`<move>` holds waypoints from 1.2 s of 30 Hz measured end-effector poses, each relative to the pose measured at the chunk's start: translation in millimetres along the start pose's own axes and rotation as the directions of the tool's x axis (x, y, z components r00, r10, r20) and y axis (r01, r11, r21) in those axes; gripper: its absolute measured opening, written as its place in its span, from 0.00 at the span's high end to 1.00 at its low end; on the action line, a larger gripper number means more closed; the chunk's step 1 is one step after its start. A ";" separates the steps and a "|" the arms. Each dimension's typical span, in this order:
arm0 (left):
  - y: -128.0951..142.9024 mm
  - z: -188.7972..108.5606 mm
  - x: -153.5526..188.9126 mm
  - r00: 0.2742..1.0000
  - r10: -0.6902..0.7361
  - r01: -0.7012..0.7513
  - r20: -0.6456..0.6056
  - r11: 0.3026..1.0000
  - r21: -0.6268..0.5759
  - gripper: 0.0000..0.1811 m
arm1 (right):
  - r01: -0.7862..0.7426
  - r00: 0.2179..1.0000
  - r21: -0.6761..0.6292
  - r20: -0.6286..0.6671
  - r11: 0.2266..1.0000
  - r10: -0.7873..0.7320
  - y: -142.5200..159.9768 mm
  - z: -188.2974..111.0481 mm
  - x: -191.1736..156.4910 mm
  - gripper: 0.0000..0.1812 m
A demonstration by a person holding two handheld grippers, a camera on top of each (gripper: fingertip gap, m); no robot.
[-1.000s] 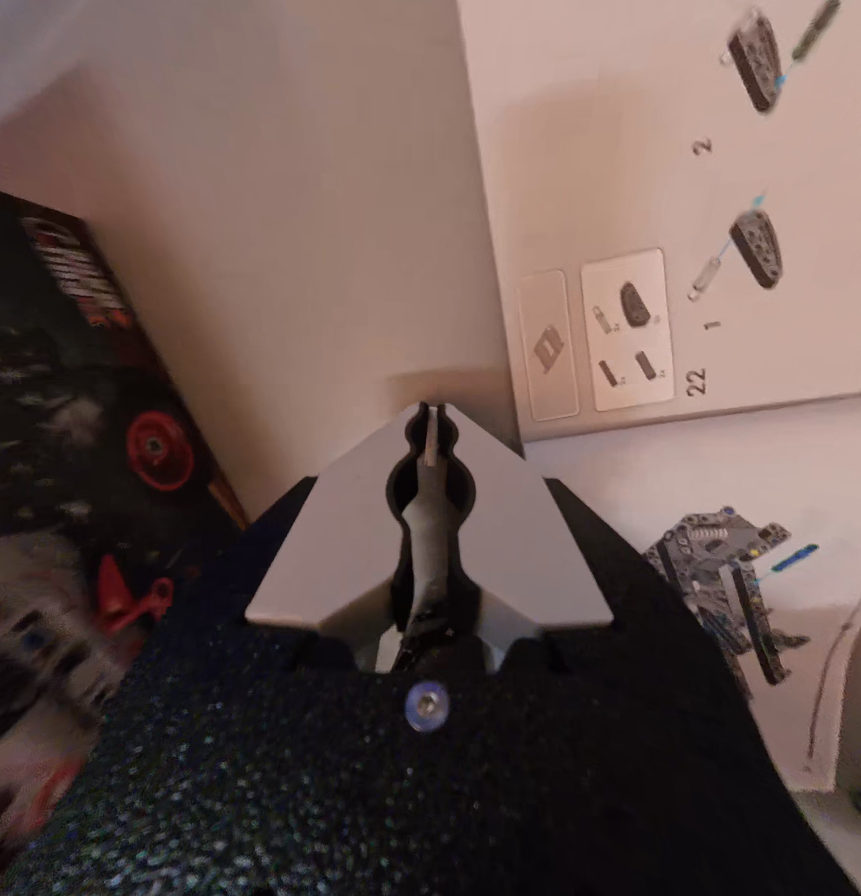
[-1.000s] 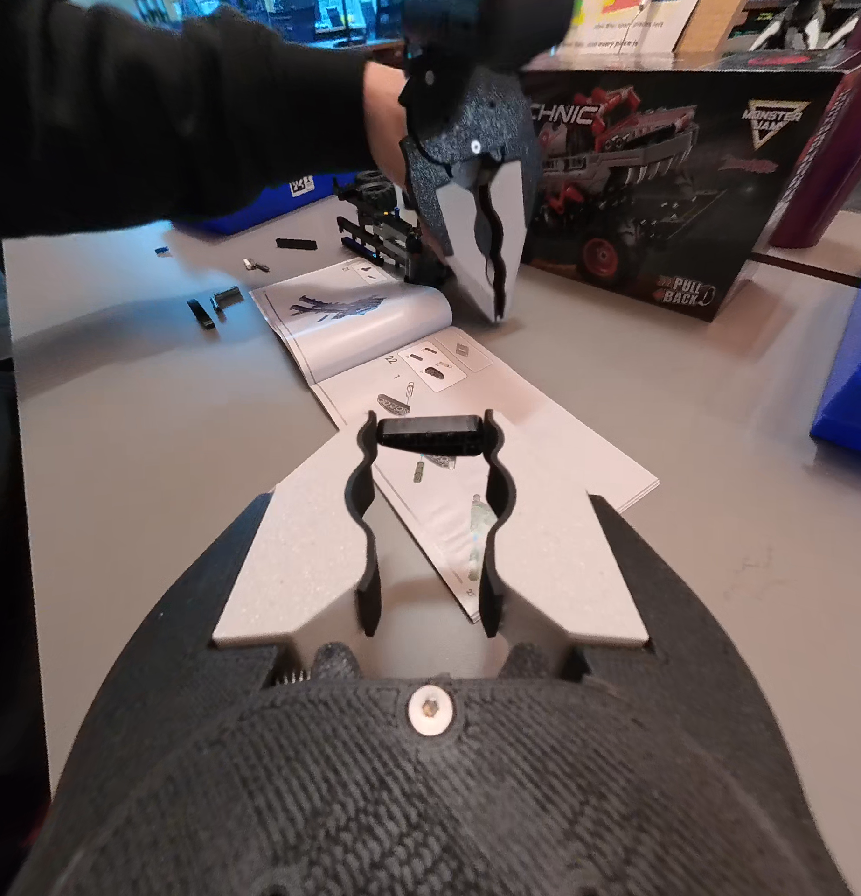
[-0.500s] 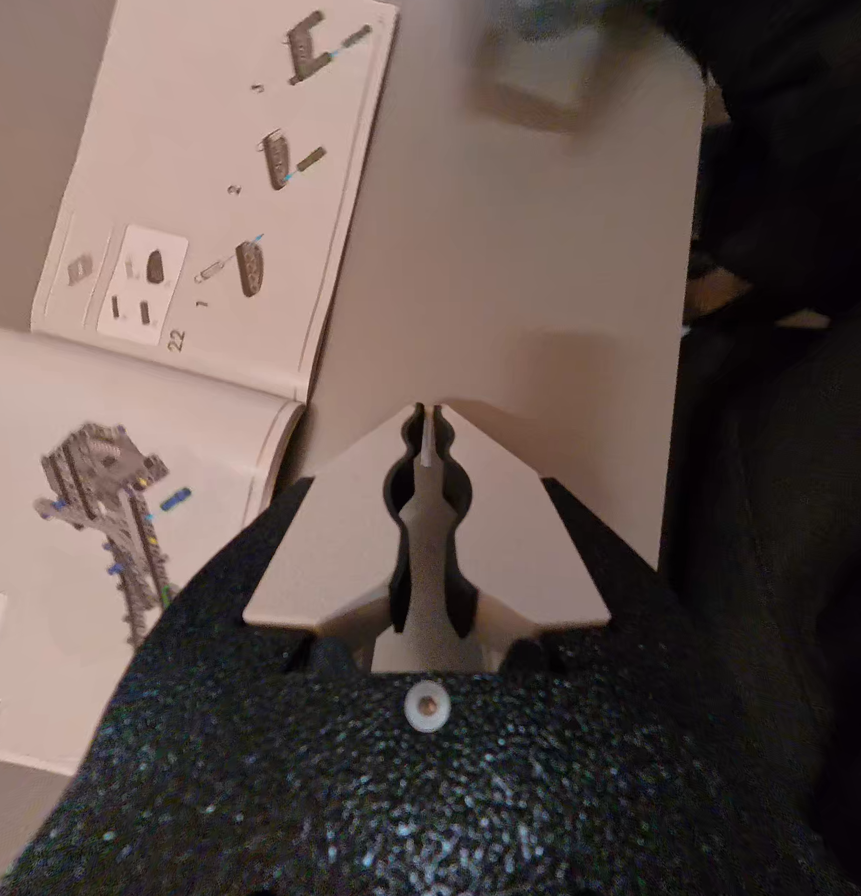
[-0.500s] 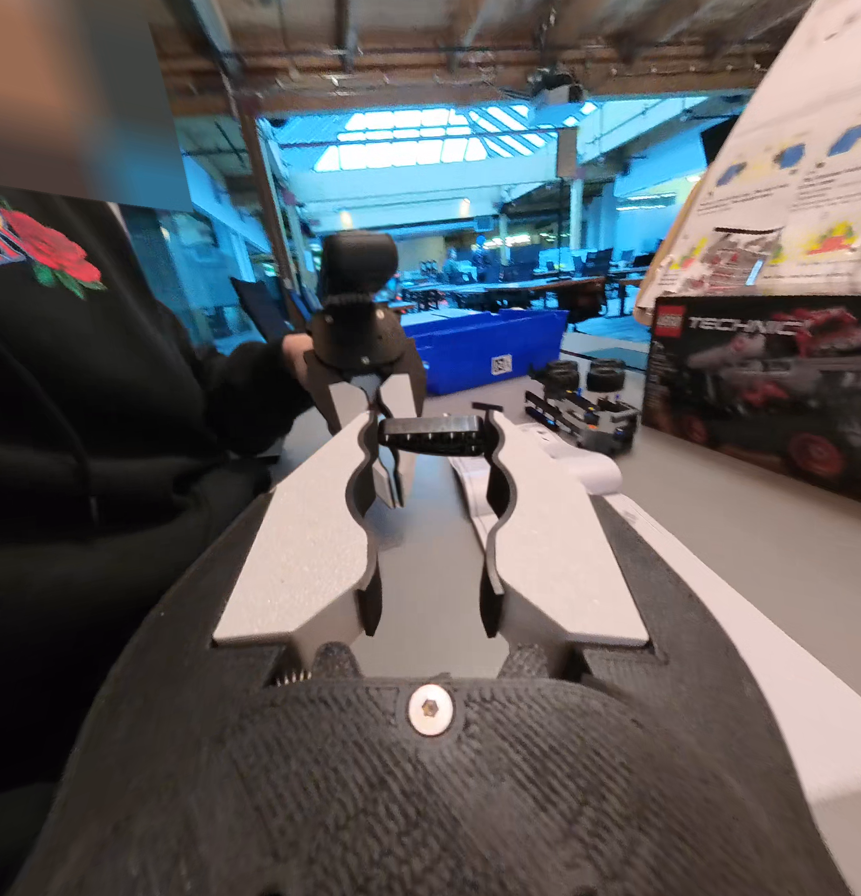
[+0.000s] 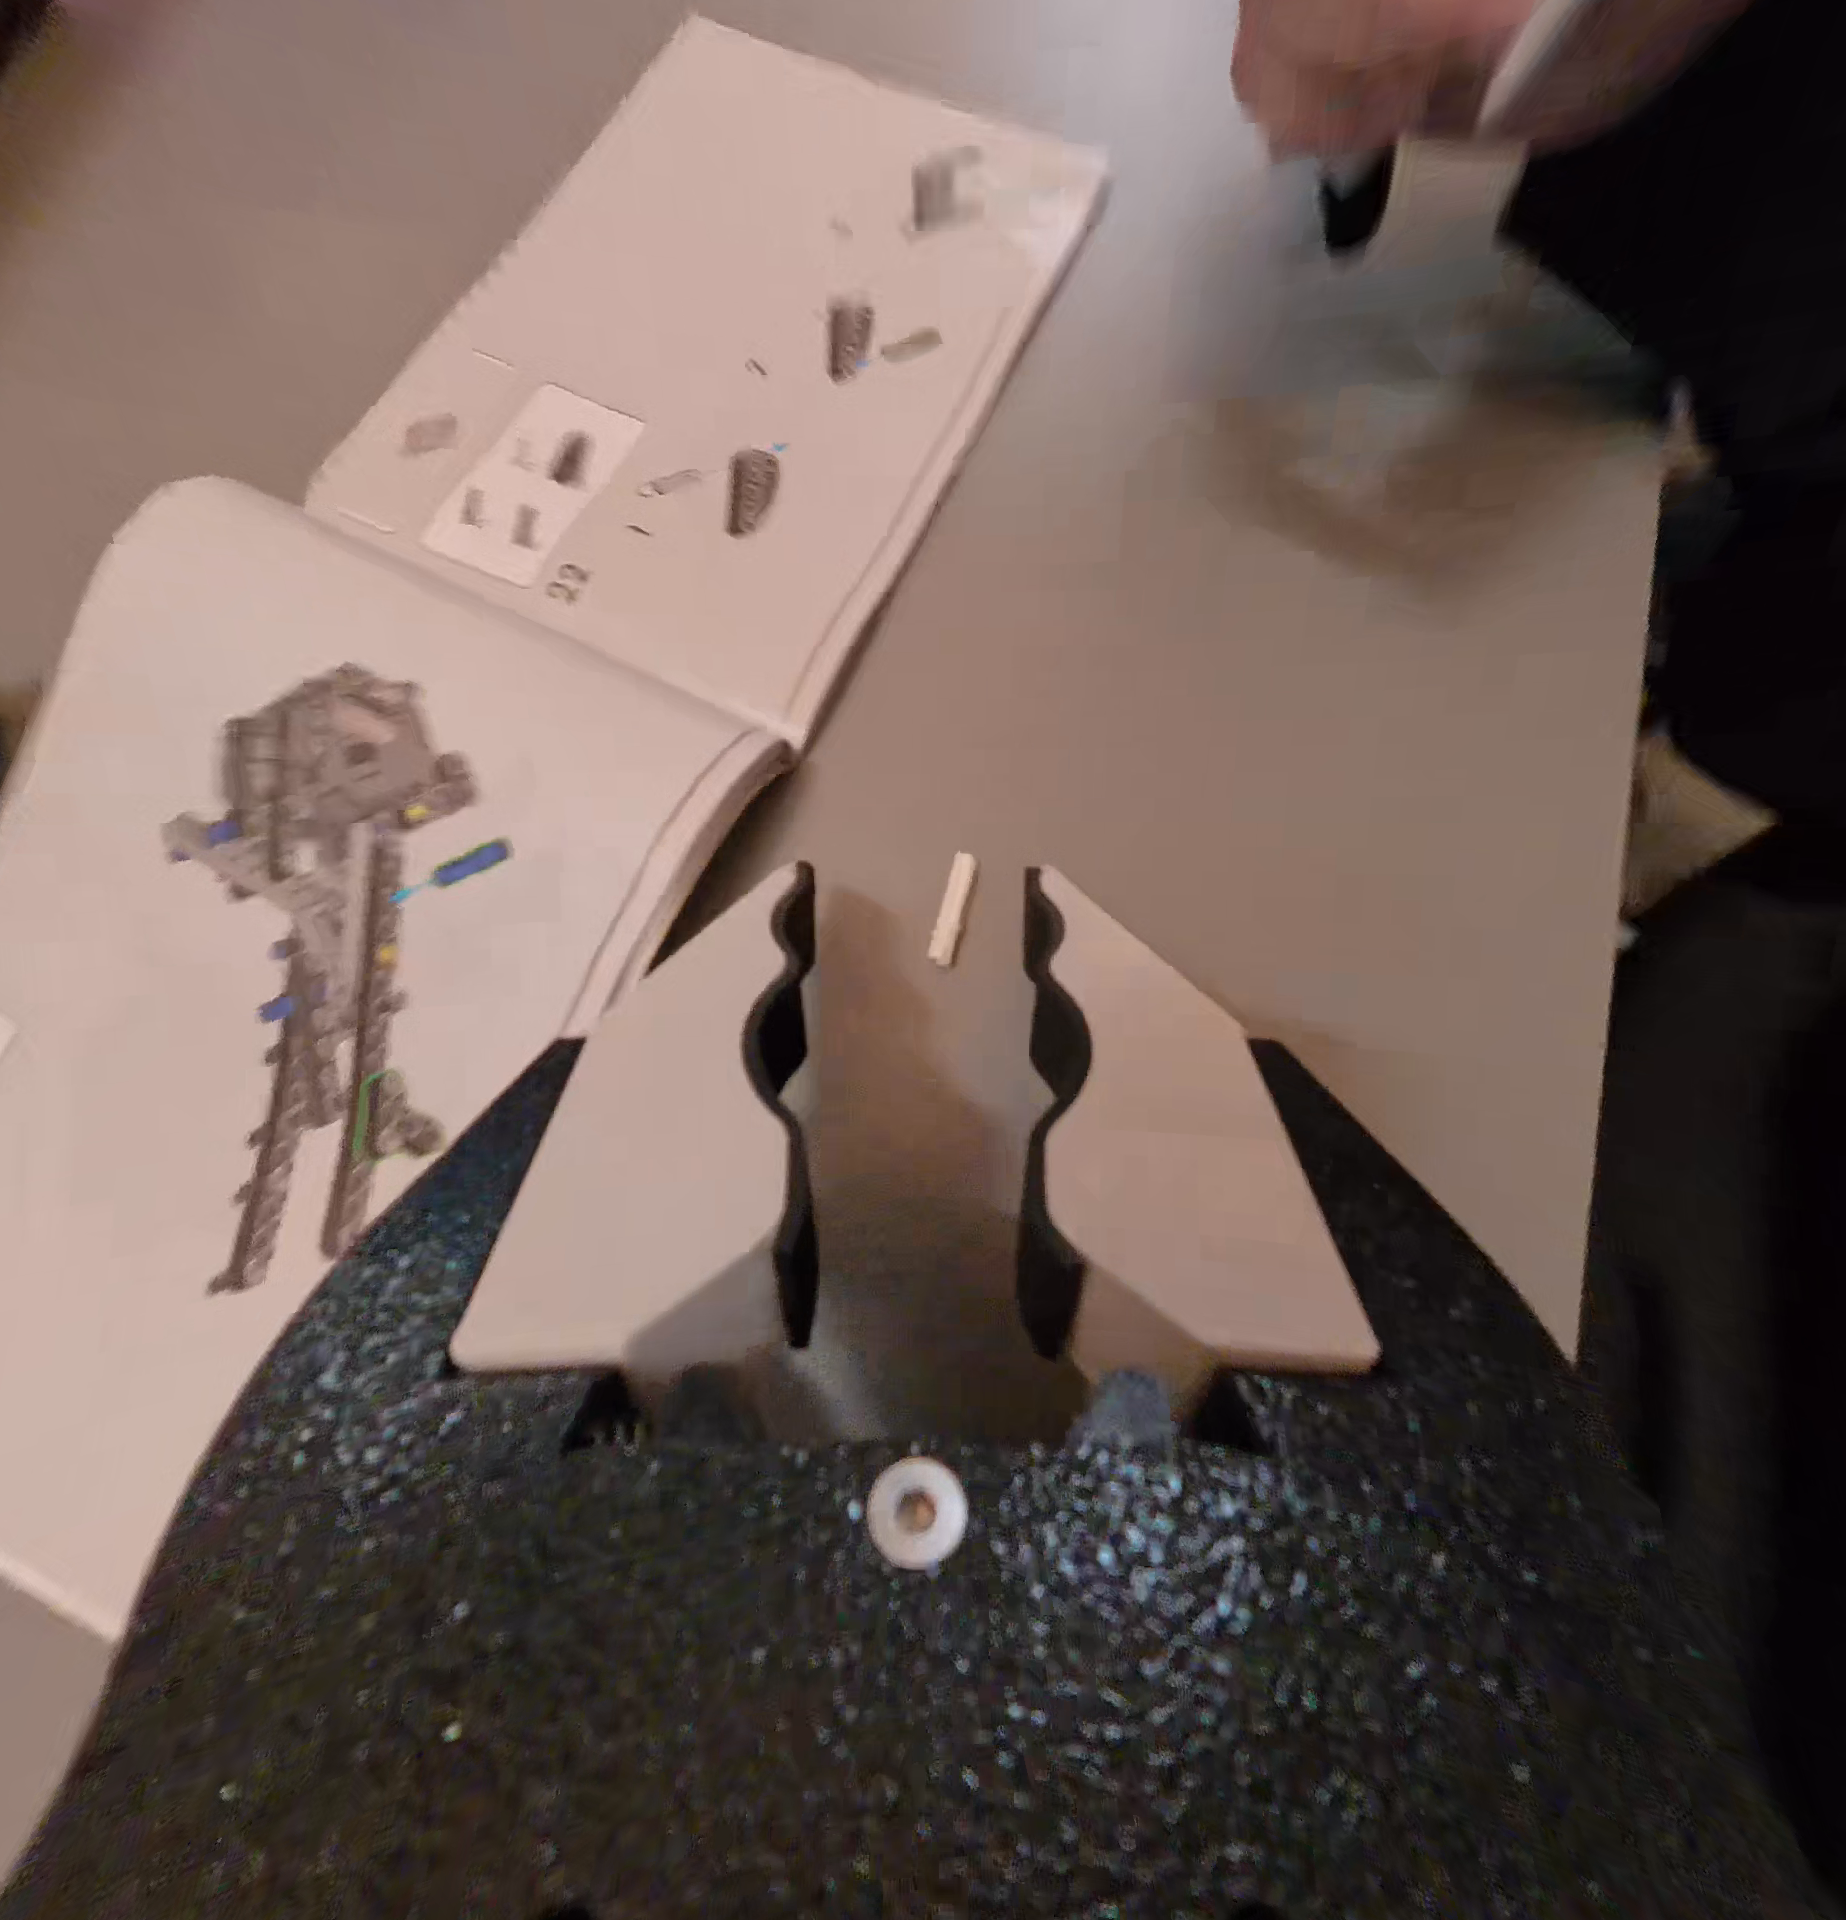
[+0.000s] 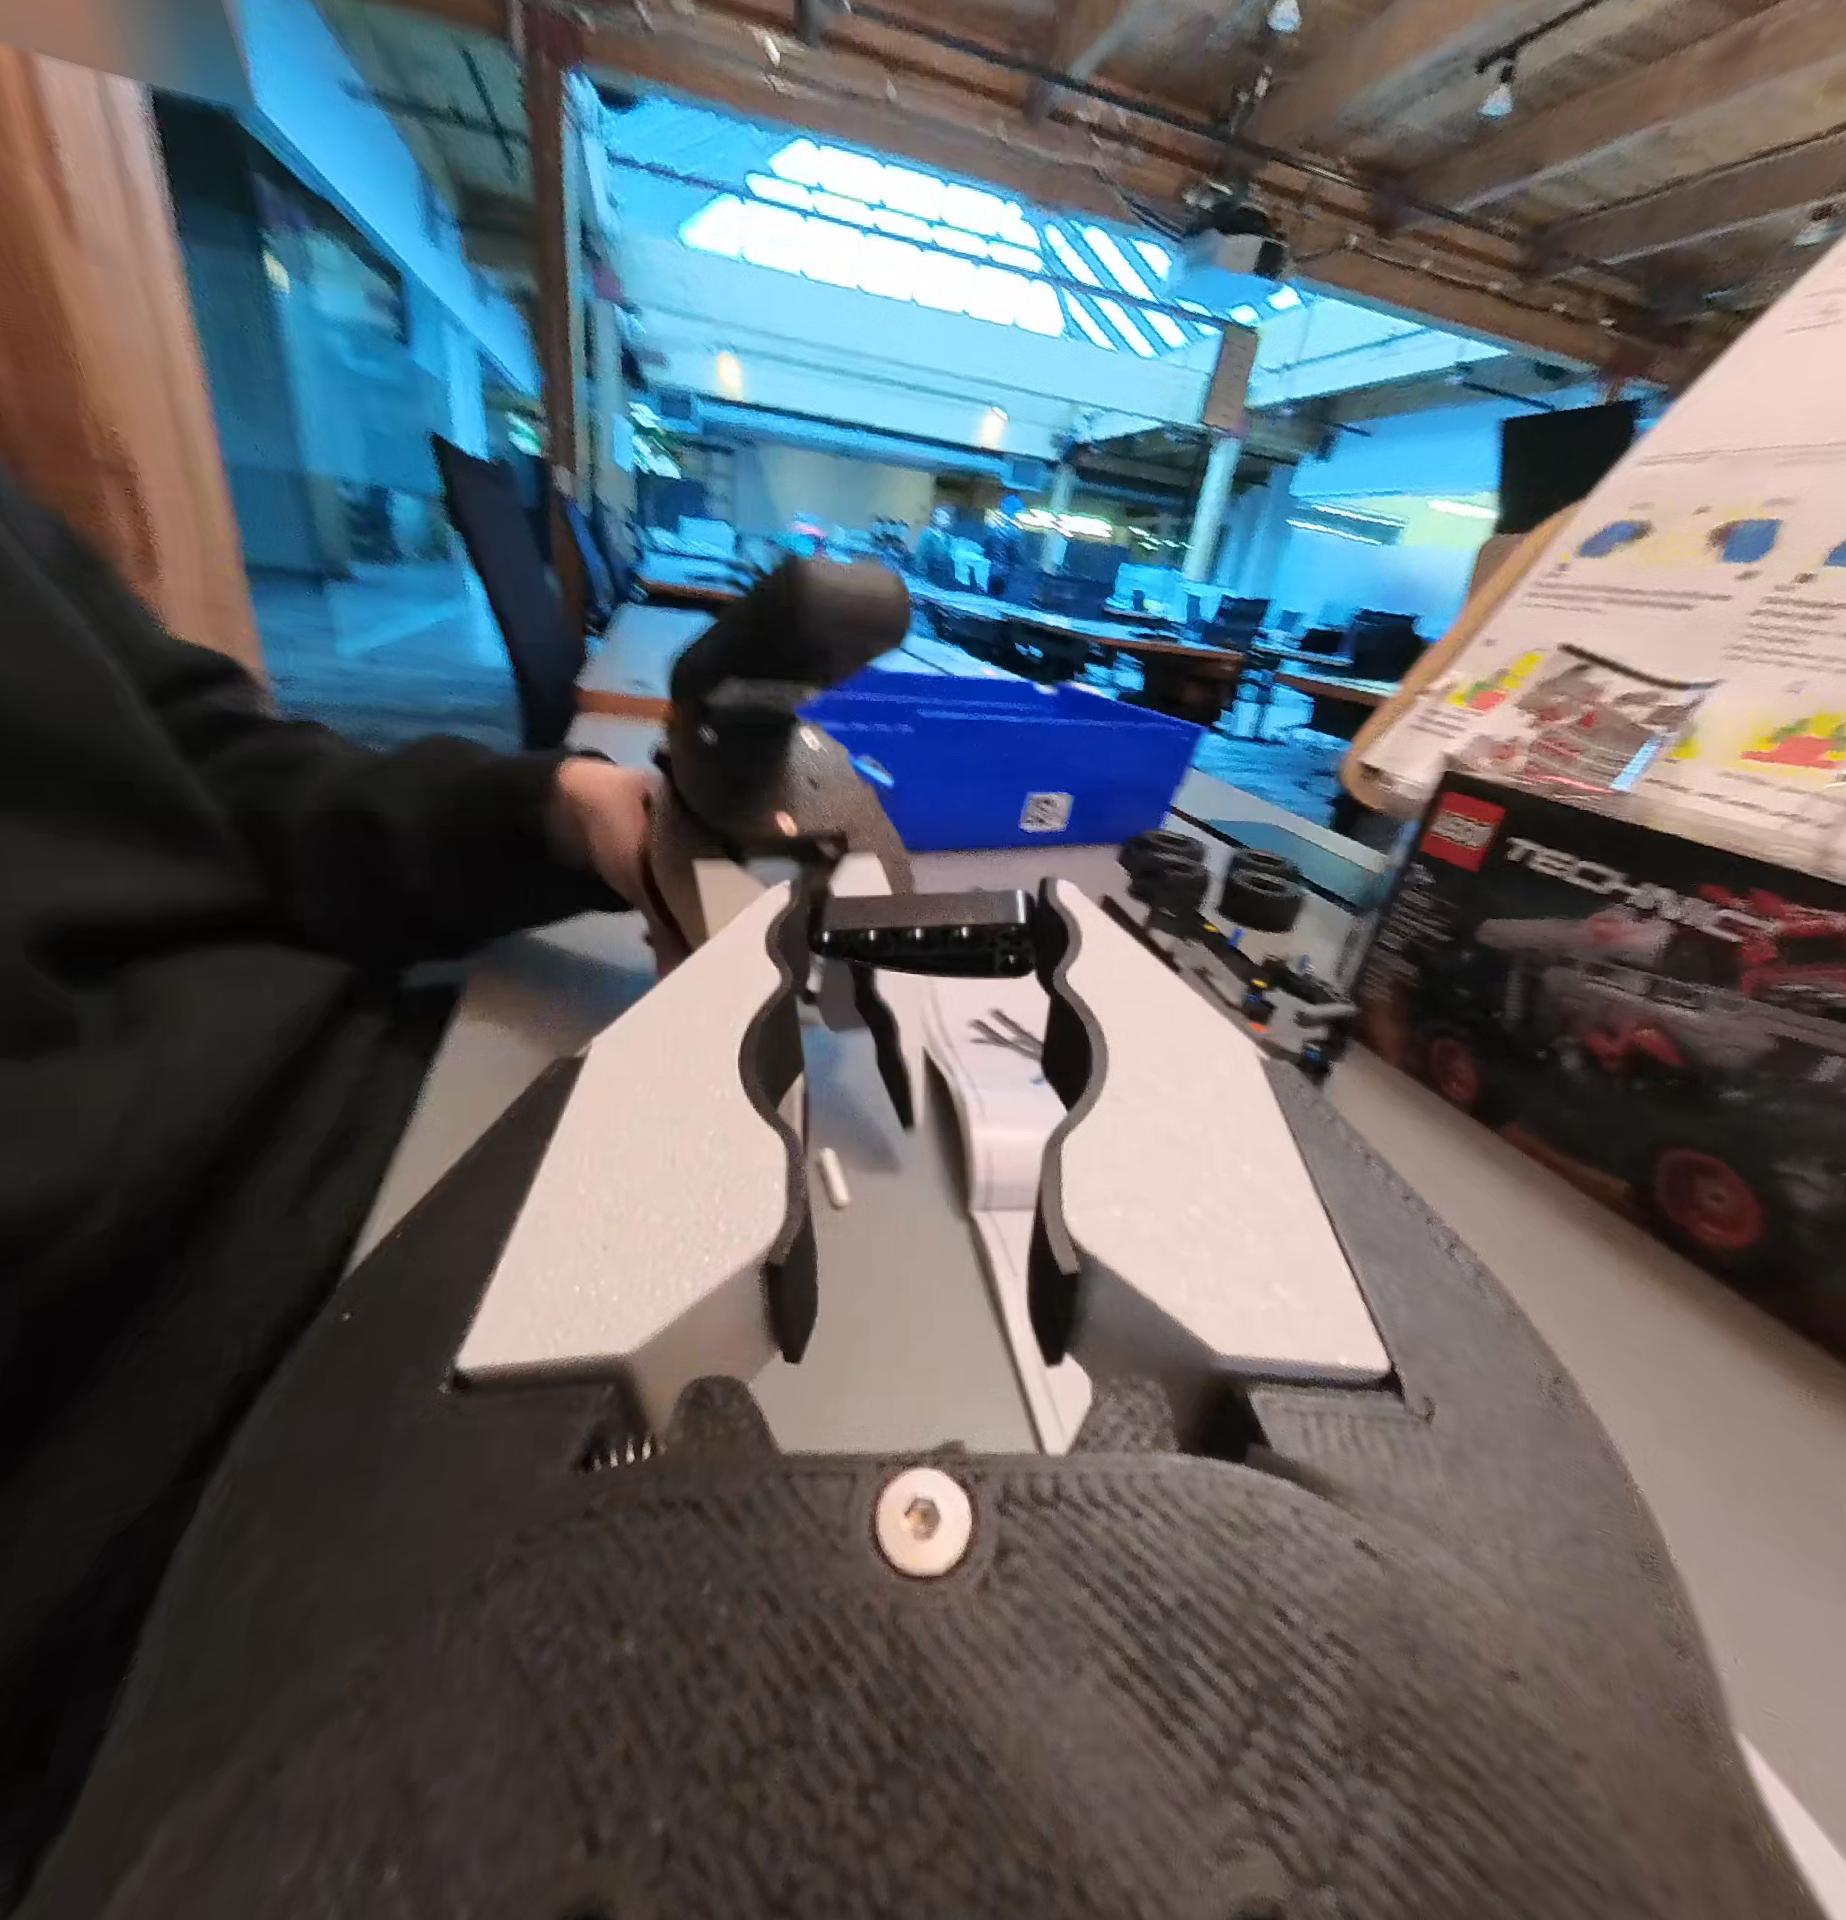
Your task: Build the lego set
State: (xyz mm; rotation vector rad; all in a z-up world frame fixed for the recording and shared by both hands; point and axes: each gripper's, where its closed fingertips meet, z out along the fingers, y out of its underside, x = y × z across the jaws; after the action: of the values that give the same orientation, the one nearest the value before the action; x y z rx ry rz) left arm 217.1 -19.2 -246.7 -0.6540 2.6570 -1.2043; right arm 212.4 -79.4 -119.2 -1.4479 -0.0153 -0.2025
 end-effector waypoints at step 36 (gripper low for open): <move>-106.4 -19.8 66.5 0.585 -0.417 0.670 -0.696 0.732 0.124 0.92 | 0.363 0.922 -0.231 -0.052 0.903 -0.384 33.2 23.7 -29.8 0.75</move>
State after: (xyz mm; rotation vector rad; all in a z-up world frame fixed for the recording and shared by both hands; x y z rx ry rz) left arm 186.2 -97.4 -151.6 -1.2672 2.5877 -2.4400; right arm 190.6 -48.7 -152.9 -1.6442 -0.1996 -0.6065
